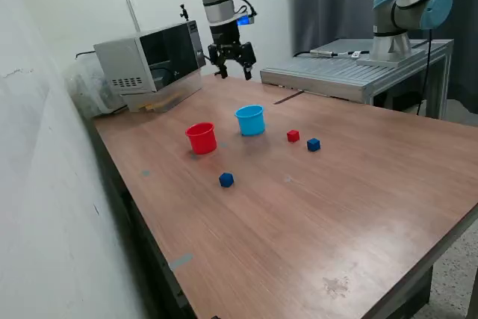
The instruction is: Place red objects in the red bin, and blue objects in the blue bin.
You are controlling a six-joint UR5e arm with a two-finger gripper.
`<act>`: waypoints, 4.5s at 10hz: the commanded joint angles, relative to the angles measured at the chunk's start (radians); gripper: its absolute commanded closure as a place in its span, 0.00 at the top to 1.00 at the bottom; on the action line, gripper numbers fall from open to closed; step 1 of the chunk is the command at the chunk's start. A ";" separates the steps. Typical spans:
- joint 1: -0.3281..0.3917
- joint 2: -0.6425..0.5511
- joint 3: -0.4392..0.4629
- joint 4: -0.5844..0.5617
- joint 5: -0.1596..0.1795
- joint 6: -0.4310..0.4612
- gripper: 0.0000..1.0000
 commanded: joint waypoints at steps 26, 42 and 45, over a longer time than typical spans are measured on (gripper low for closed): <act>0.128 0.080 0.397 -0.485 0.139 0.310 1.00; 0.077 -0.027 0.192 -0.303 0.073 0.244 0.00; 0.070 -0.066 0.103 -0.242 0.073 0.242 0.00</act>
